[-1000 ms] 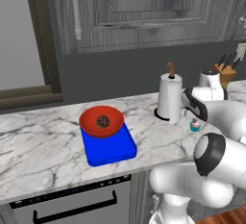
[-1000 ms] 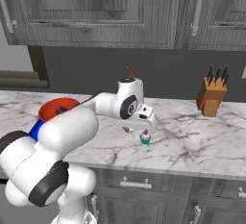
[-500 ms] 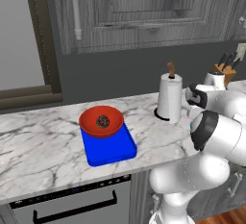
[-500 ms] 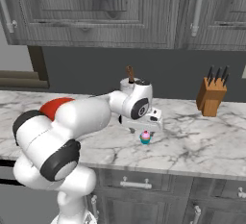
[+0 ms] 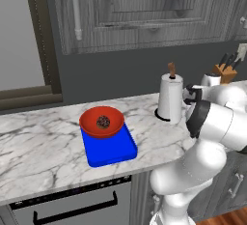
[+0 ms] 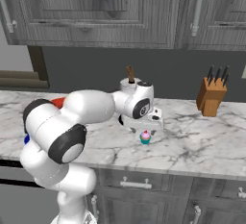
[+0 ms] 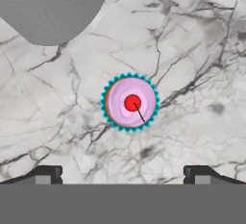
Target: Place the bowl with cake and the cupcake onto the tray.
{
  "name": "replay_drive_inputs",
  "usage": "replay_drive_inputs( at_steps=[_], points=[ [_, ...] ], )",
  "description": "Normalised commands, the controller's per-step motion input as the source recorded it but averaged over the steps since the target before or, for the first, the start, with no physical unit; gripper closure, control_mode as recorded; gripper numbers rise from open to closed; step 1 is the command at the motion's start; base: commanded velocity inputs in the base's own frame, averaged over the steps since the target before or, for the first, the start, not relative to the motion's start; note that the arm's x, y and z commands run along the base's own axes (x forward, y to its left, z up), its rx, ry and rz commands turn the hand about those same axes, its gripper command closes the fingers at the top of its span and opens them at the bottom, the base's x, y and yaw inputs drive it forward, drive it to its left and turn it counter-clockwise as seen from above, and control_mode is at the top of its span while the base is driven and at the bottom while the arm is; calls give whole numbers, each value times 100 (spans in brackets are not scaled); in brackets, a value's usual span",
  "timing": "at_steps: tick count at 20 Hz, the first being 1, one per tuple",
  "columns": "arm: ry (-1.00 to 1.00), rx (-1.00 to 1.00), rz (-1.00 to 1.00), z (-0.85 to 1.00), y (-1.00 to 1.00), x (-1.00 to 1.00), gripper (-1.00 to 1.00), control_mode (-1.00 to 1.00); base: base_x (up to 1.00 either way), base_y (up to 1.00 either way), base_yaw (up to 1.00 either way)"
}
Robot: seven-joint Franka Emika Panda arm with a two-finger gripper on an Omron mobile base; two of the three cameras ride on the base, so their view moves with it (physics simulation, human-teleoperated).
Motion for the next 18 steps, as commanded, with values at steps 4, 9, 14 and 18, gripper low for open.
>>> replay_drive_inputs(
  at_steps=[4,9,14,18],
  points=[
    [0,0,8,-25,-4,17,-100,-100,0,0,0],
    [0,0,8,-23,-6,22,-100,-100,0,0,0],
    [0,0,8,-17,-5,28,-100,-100,0,0,0],
    [0,0,7,-13,-10,19,-100,-100,0,0,0]
  ],
)
